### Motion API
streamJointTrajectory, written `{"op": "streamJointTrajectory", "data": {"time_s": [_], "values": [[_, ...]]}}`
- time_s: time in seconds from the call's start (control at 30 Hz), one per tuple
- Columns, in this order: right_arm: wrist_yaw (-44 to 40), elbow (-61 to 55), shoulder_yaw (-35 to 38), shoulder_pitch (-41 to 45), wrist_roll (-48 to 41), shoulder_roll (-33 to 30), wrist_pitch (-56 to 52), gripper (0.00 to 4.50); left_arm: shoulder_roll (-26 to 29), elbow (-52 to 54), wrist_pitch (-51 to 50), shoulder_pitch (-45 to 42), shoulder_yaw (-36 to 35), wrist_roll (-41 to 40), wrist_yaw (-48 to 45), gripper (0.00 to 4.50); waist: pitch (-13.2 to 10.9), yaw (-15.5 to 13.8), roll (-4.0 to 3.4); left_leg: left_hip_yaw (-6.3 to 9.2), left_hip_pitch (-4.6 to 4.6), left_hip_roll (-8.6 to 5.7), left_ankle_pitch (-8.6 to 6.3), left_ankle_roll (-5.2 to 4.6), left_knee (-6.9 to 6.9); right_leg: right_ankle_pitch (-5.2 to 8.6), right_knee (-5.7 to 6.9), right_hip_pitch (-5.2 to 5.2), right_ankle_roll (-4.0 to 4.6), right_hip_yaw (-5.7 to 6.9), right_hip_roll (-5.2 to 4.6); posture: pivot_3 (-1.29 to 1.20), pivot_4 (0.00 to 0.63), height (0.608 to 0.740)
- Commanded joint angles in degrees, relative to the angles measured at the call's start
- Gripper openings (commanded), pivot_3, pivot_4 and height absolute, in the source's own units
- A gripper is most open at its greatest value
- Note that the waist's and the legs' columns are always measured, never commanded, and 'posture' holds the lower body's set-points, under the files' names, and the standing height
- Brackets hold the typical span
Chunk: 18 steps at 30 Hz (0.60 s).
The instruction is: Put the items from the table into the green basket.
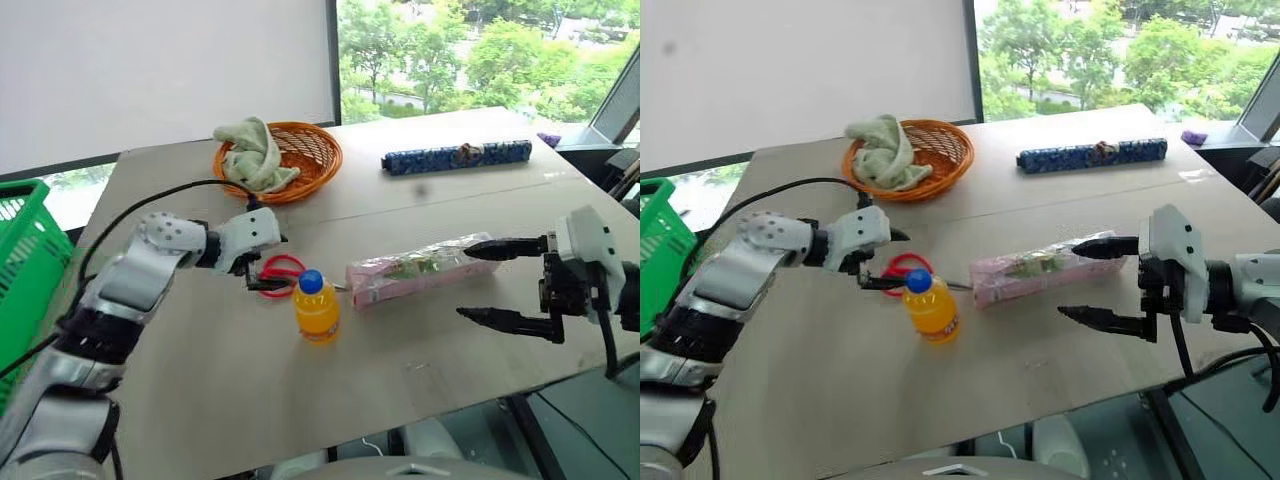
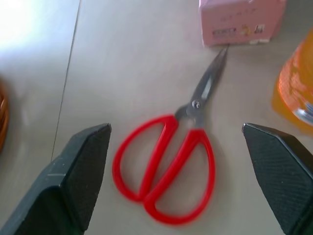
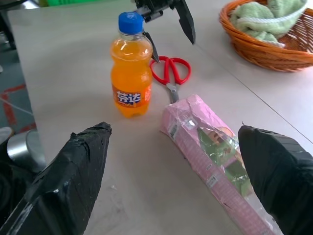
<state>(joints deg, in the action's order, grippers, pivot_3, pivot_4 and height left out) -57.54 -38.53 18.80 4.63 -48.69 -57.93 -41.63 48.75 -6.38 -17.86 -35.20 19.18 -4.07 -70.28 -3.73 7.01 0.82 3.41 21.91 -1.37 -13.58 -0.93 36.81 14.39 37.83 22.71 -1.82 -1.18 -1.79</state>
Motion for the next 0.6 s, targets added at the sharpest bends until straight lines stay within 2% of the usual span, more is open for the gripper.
{"op": "streamJointTrajectory", "data": {"time_s": [0.03, 0.1, 0.2, 0.4, 0.6], "values": [[3.43, -4.64, 3.8, -1.83, -3.03, 0.15, -1.63, 4.5, -2.03, -6.24, 4.01, -5.17, 6.44, 7.08, -3.94, 4.46, -0.01, 1.54, 0.01, 0.03, -0.02, 0.01, -0.04, -0.06, 0.0, 0.02, 0.0, 0.0, -0.04, -0.07, 0.0, -0.39, 0.026, 0.74], [4.23, -7.31, 5.87, -4.0, -4.9, -0.73, -2.93, 4.5, -4.05, -11.5, 6.58, -8.95, 11.14, 12.64, -5.03, 4.46, -0.03, 3.1, 0.02, 0.03, 0.0, -0.01, -0.07, -0.11, 0.01, 0.05, 0.01, 0.02, -0.12, -0.14, 0.0, -0.44, 0.033, 0.74], [3.93, -8.27, 8.08, -4.8, -6.45, -2.55, -3.82, 4.5, -5.01, -14.59, 5.59, -11.92, 13.7, 15.76, -8.19, 4.46, -0.08, 6.26, 0.06, 0.07, 0.03, -0.03, -0.11, -0.18, 0.02, 0.12, 0.01, 0.01, -0.26, -0.16, -0.01, -0.46, 0.04, 0.74], [5.87, -7.32, 5.61, -0.08, -8.9, -4.17, -4.07, 4.5, -2.54, -16.2, 5.92, -11.71, 14.22, 20.65, -10.77, 4.46, -0.15, 12.18, 0.1, -0.03, -0.09, -0.01, -0.18, -0.27, 0.02, 0.13, 0.02, -0.02, -0.42, -0.33, -0.25, -0.45, 0.039, 0.74], [5.88, -6.96, 4.14, 1.65, -9.74, -4.77, -4.19, 4.5, 0.66, -12.58, 2.43, -8.32, 13.25, 22.55, -11.39, 4.46, -0.15, 15.03, 0.09, 0.1, -0.17, 0.08, -0.17, -0.27, 0.01, 0.12, 0.09, -0.1, -0.43, -0.47, -0.25, -0.44, 0.042, 0.74]]}}
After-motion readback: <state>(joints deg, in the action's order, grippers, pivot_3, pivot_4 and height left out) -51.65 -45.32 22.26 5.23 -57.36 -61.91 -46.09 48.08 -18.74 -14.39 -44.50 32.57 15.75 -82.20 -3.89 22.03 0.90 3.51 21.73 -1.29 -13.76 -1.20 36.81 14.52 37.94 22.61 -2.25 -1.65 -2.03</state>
